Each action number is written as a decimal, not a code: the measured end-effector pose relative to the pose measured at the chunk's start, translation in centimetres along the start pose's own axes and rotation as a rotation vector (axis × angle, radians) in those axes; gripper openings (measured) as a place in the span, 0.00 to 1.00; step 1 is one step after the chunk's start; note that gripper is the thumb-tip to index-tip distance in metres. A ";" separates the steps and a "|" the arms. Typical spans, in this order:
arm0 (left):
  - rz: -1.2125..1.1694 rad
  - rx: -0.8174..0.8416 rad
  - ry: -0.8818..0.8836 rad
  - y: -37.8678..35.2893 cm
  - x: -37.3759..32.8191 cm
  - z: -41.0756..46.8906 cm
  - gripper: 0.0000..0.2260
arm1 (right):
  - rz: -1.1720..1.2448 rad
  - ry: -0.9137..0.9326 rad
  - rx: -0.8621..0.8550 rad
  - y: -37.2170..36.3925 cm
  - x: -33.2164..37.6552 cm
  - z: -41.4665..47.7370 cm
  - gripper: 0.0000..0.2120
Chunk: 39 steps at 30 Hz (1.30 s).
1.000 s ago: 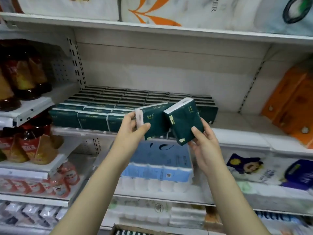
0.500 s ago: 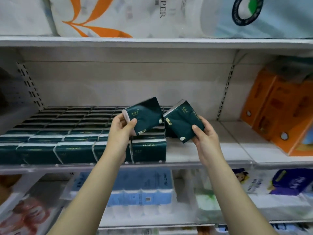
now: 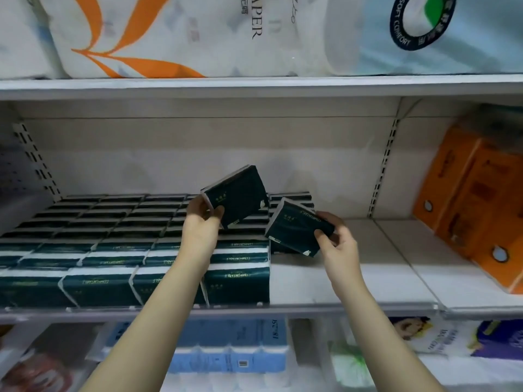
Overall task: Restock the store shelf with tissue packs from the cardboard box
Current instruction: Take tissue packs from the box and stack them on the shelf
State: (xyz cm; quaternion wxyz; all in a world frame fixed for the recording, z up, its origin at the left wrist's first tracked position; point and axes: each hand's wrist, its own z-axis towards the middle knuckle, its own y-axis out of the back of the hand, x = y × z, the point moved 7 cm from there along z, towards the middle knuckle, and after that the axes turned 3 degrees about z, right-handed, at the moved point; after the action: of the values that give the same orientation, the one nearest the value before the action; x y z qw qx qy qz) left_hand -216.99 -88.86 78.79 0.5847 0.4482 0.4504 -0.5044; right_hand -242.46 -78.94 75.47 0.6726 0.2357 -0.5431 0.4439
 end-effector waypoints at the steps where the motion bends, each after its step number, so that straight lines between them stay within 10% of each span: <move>1: -0.004 -0.001 0.005 -0.1 0.3 0.3 0.10 | -0.012 0.009 0.009 -0.2 -0.1 0.2 0.17; 22: -0.090 -0.002 0.066 -0.2 2.5 0.7 0.10 | -0.196 -0.121 0.102 -0.4 -5.2 1.5 0.40; 27: -0.099 -0.009 0.076 -0.3 2.5 0.7 0.11 | -0.274 -0.249 0.156 -0.2 -6.3 1.8 0.24; 39: -0.033 0.005 0.048 -0.4 1.9 0.2 0.10 | -0.638 -0.218 0.210 -0.9 -6.8 1.8 0.40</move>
State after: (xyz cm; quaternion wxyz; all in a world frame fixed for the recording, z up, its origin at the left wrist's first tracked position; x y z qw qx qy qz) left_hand -217.21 -89.41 76.91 0.5643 0.4542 0.4700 -0.5043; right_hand -242.74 -83.18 69.80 0.6876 0.5072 -0.4624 0.2371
